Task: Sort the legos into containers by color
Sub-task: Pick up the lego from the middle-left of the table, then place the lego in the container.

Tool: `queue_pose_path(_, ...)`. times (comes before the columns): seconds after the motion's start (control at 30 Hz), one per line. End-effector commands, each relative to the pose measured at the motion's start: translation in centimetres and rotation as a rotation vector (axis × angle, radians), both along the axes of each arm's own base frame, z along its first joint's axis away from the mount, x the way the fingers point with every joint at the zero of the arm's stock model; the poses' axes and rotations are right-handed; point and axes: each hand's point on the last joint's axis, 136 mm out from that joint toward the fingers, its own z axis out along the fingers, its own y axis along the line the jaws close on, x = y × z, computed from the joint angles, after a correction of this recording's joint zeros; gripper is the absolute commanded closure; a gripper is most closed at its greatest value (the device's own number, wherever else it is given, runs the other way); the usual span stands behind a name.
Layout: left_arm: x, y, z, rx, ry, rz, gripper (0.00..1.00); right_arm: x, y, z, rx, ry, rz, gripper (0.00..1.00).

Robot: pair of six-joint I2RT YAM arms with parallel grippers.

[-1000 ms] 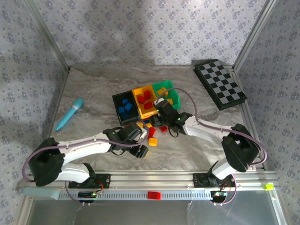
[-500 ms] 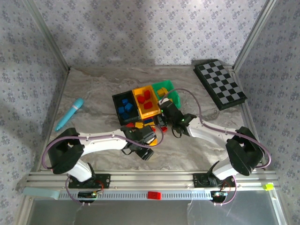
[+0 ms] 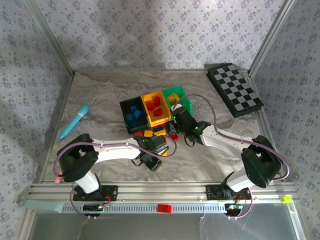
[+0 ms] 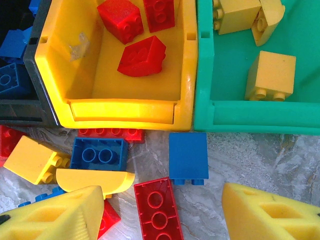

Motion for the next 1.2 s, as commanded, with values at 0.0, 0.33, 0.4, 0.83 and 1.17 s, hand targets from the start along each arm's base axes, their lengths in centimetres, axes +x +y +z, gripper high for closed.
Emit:
queue_pose_path(0.0,0.2,0.3,-0.2,0.041,-0.011,-0.001,0.45,0.0,-0.6,0.1,0.006,-0.004,-0.018,0.34)
queue_pose_path(0.33,2.3,0.1,3.0,-0.057,-0.098,0.081,0.51,0.3,-2.1,-0.9,-0.019,-0.003,-0.043,0.34)
queue_pose_path(0.4,3.0,0.7,4.1,-0.096,-0.097,0.128,0.52,0.4,-2.7,-1.1,-0.03,0.004,-0.048,0.35)
queue_pose_path(0.83,10.5,4.3,13.5,-0.397,-0.299,0.413,0.54,0.0,-5.6,-2.2,-0.081,-0.012,-0.063,0.35)
queue_pose_path(1.17,18.7,-1.1,17.1,-0.492,-0.413,0.436,0.54,0.3,-8.5,-2.8,-0.016,-0.03,-0.168,0.34)
